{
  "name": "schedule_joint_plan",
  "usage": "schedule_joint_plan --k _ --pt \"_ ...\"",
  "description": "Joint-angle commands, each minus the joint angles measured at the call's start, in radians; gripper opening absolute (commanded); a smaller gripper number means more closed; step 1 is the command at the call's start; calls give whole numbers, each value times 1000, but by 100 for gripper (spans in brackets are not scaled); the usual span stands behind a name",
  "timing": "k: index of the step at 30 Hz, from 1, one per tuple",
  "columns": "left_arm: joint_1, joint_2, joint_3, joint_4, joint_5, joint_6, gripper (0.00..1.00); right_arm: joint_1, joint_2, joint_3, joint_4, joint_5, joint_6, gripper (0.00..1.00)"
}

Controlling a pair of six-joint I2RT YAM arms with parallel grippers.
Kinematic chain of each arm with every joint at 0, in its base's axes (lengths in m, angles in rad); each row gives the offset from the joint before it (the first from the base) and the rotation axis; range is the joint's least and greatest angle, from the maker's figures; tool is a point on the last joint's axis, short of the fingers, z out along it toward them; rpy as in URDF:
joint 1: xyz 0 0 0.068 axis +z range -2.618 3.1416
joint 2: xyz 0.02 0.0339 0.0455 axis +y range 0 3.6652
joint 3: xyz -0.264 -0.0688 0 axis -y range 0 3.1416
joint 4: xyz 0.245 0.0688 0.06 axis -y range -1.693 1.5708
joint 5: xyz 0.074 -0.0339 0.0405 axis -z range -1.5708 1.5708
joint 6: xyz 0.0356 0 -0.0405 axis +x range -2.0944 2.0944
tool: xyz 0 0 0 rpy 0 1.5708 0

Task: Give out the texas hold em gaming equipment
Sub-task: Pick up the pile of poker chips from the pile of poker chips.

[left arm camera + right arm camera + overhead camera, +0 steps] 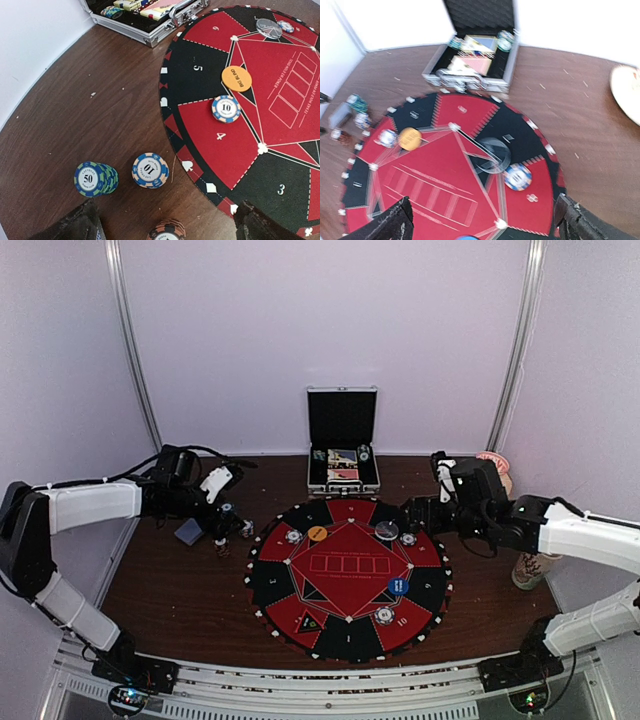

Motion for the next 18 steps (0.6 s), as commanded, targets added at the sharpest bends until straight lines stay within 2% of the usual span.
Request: schedule_joint_plan --k 1,18 --pt "20 22 25 68 -41 -21 98 4 -16 -137 106 166 26 100" --pt "120 118 67 97 -27 -79 98 4 46 -179 188 206 11 100"
